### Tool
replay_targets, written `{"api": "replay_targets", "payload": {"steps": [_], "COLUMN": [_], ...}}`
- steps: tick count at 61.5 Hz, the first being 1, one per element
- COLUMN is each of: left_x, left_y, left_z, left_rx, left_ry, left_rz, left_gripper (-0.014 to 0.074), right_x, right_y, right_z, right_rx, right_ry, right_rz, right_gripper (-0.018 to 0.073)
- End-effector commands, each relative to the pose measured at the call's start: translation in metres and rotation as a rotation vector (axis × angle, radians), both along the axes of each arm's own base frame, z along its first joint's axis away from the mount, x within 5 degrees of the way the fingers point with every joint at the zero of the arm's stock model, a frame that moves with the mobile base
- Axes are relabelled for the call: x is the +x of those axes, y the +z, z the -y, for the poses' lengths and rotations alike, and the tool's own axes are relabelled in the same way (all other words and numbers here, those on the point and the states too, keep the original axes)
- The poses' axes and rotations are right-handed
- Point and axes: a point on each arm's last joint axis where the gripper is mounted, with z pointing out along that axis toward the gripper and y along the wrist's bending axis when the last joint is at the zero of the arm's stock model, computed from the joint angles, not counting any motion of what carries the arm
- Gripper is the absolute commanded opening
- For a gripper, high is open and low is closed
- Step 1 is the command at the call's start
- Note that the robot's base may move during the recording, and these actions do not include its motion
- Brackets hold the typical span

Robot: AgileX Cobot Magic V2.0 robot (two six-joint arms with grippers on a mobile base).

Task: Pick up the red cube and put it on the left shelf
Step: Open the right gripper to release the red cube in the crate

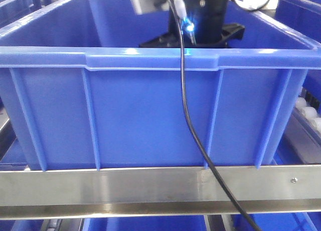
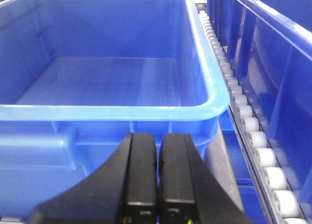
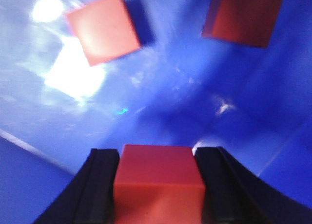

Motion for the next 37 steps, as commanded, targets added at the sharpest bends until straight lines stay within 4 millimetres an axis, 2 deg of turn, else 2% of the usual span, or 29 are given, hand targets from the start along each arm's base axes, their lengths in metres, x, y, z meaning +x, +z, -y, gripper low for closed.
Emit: {"api": "replay_targets", "payload": {"steps": [1,24,30,37], "left_x": [-0.0003,-0.0003,-0.0003,-0.0003], "left_y": [0.0009,0.0009,0.0009,0.0009], "left_z": [0.0000,0.0000,0.0000,0.0000], "left_rx": [-0.004,-0.004,-0.004,-0.004], "left_ry": [0.001,0.001,0.001,0.001], "left_rz": [0.080,0.080,0.080,0.080], "left_gripper": [0.0102,0.0102,0.0102,0.0102], "right_x": [0.0047,0.0088,0.0086,0.0079], "right_y": [0.0312,0.0304,0.0303,0.0309], "right_z": [0.0075,0.0140,0.0142,0.0147], "right_rx": [0.049,0.045,0.043,0.041], "right_ry": [-0.012,-0.031,-0.031,-0.032], "right_rz": [0.105,0.102,0.099,0.096], "right_gripper": [0.0186,0.0505,0.0545,0.0546]}}
